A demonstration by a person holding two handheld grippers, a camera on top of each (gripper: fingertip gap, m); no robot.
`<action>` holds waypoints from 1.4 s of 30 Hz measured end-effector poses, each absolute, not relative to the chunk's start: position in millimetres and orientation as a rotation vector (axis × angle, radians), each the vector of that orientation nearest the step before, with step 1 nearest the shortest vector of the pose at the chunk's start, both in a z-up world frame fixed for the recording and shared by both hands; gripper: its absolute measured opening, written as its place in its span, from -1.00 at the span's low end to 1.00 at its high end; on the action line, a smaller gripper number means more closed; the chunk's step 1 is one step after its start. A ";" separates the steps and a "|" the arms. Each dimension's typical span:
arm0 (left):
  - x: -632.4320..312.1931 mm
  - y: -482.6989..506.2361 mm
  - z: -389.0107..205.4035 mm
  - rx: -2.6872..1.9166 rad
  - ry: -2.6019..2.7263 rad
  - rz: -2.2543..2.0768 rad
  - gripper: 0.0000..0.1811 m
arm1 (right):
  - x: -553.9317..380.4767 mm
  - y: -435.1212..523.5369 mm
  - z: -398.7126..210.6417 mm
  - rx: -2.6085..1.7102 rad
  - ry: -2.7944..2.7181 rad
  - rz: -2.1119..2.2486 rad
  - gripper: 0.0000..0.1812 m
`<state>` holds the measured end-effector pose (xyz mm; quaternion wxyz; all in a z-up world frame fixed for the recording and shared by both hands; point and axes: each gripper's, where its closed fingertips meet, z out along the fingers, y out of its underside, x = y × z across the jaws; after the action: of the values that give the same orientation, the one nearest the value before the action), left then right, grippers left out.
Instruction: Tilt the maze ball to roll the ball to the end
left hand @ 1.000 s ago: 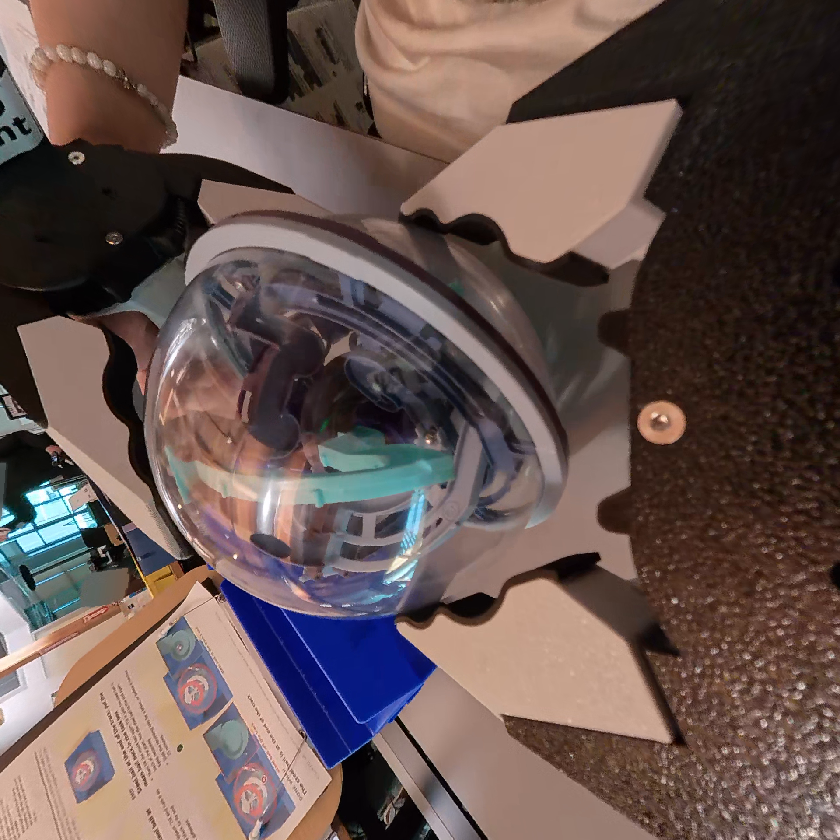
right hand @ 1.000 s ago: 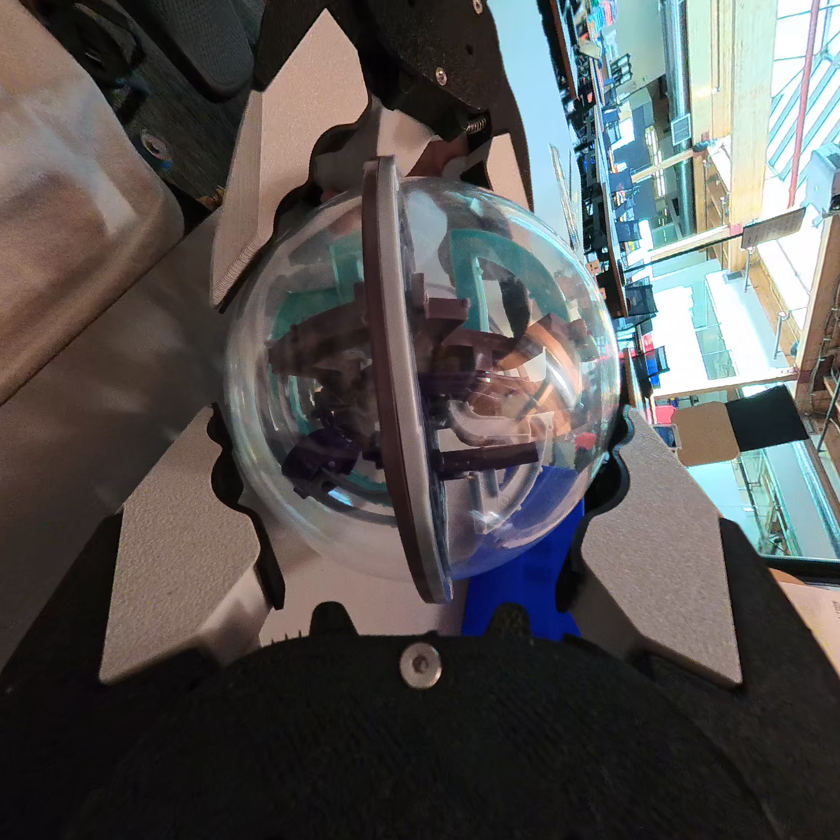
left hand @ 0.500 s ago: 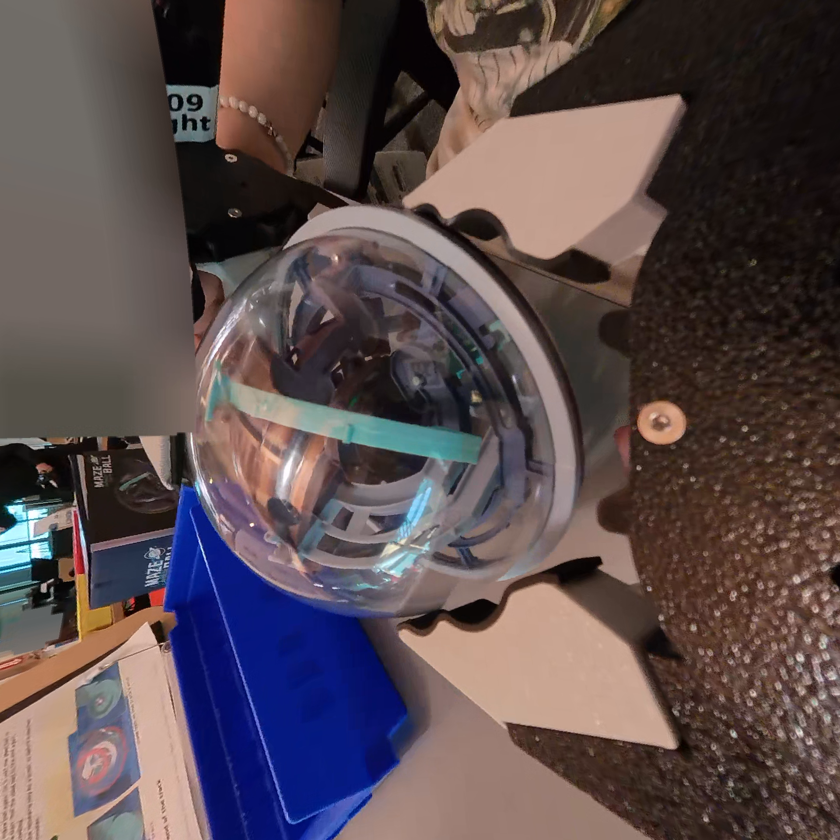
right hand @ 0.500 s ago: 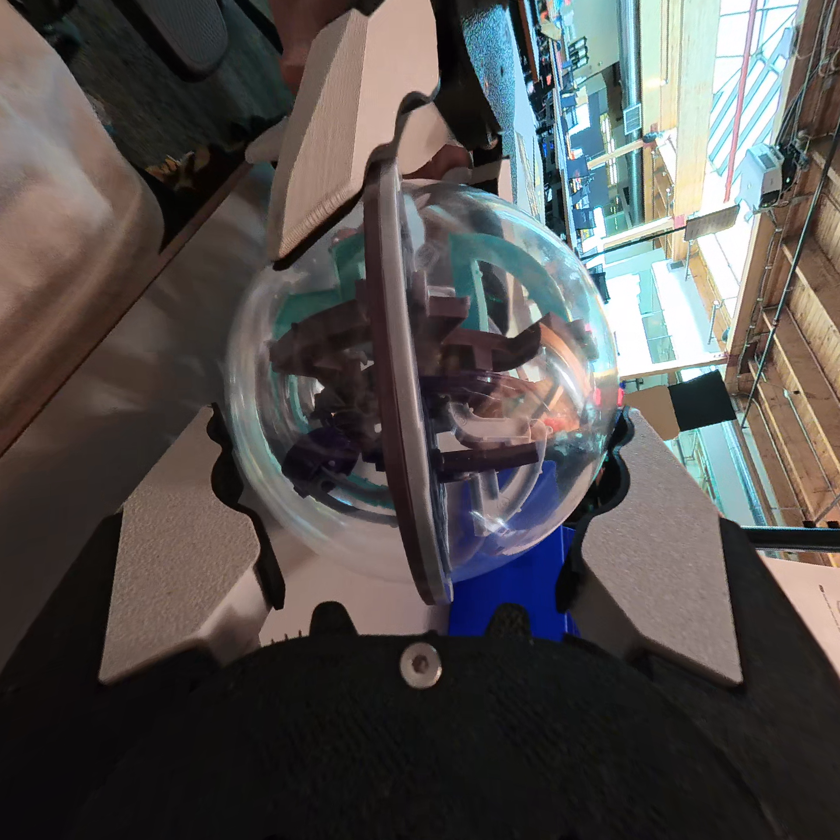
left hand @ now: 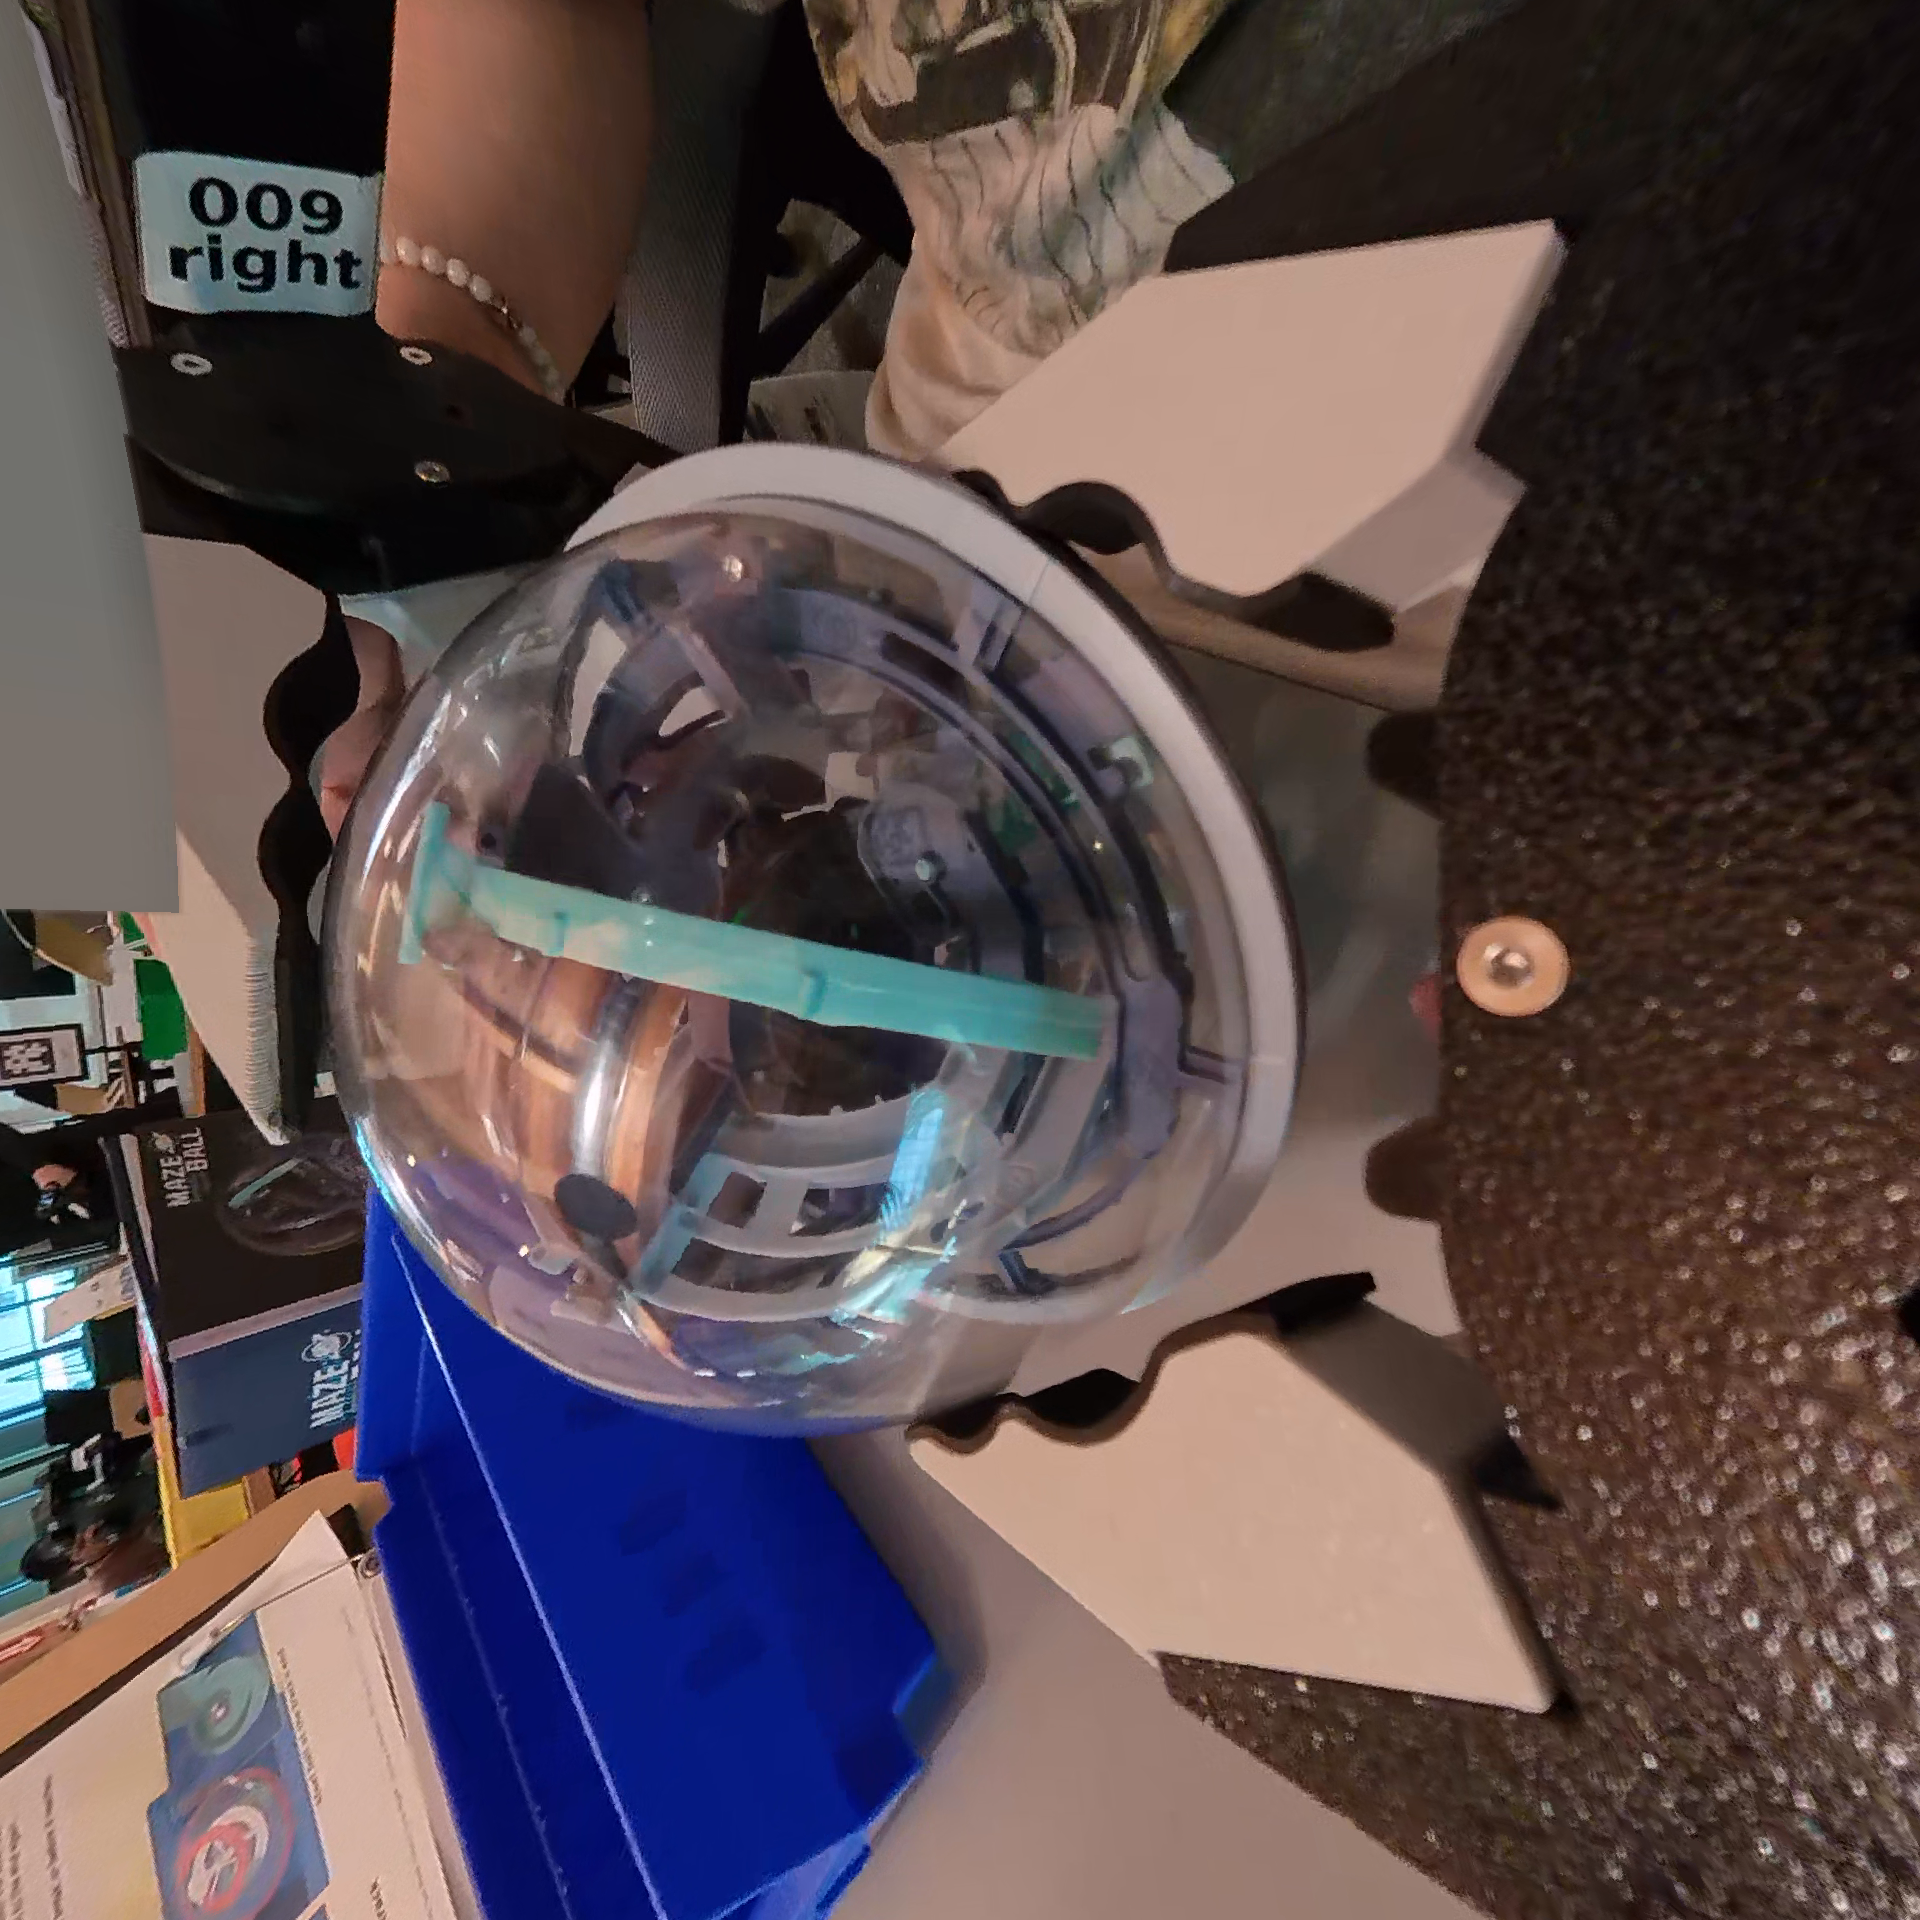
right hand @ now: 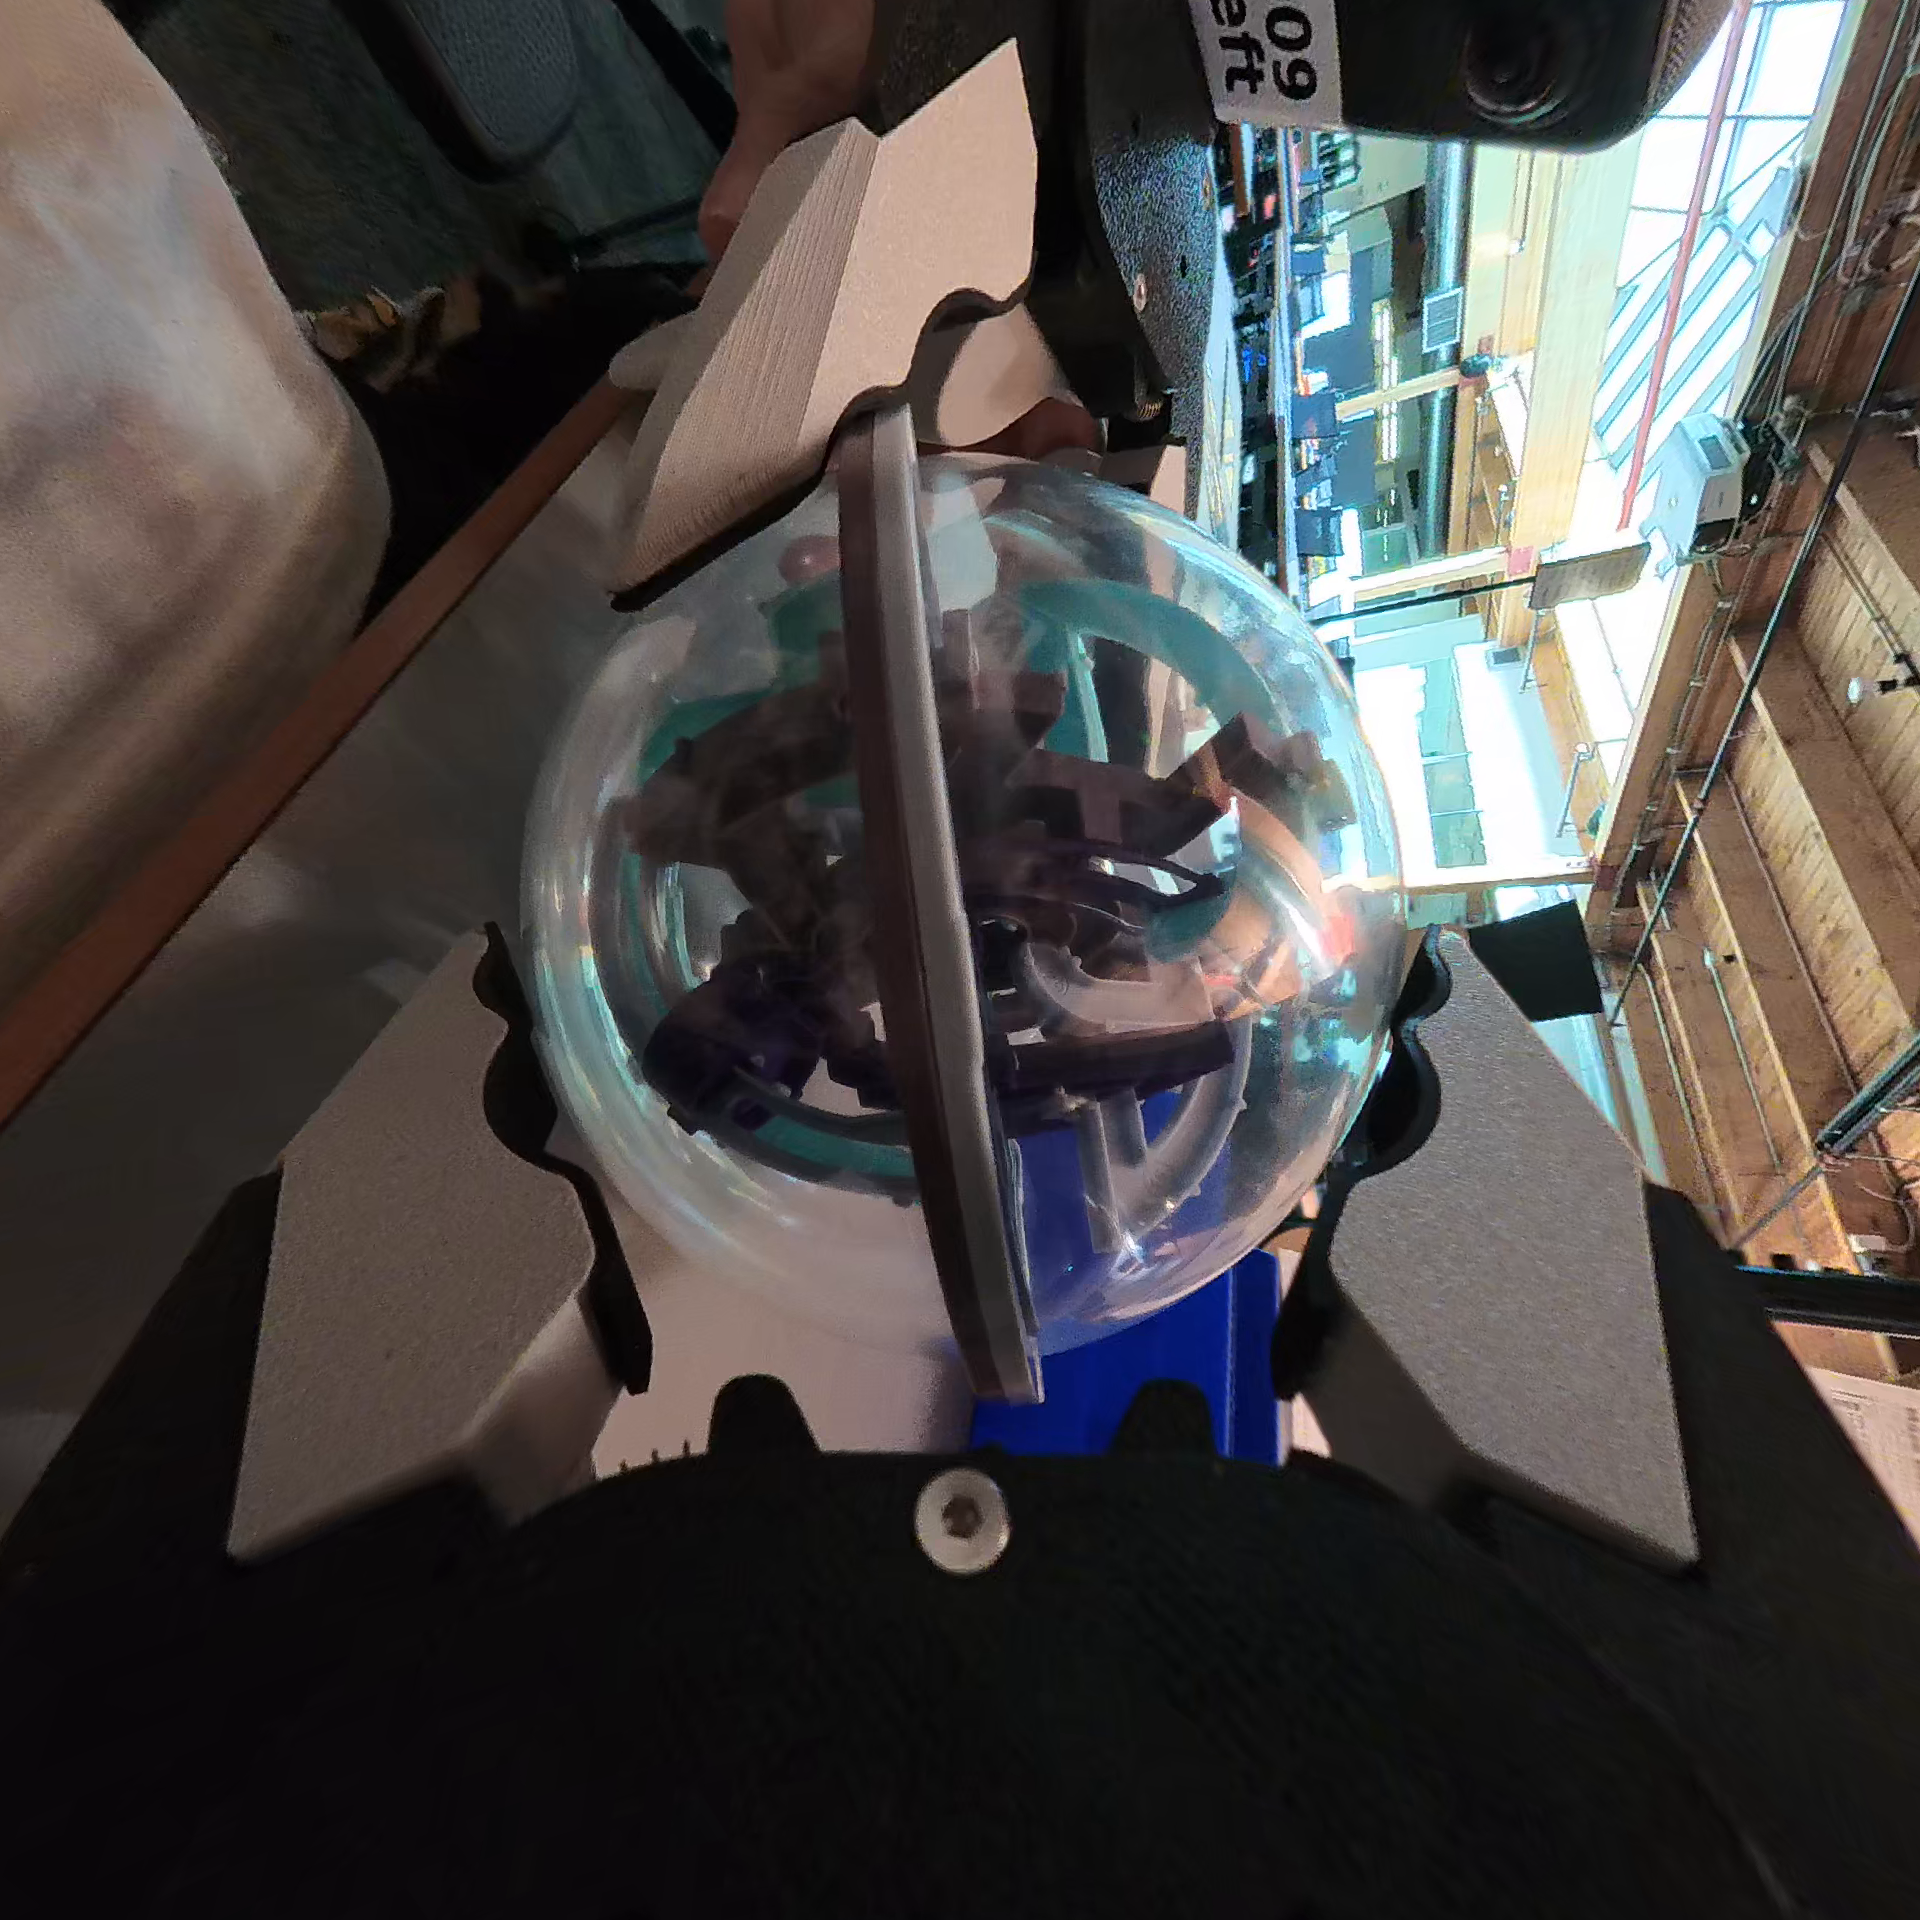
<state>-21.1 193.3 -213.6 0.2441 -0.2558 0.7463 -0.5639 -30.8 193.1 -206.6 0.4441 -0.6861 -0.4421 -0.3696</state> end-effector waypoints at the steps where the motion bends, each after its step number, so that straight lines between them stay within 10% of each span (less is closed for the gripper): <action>1: -19.8 193.4 -213.6 -0.711 2.041 -1.542 0.73 | -29.9 193.6 -206.5 -1.705 -1.088 -0.902 0.73; 42: -20.2 178.2 -202.9 -1.148 1.988 -1.692 0.74 | -31.7 178.5 -208.4 -1.652 -1.002 -1.092 0.73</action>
<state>-20.2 178.2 -202.9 0.1446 -0.3983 0.6897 -0.5871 -31.7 178.5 -208.4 0.4448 -0.6665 -0.4044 -0.4408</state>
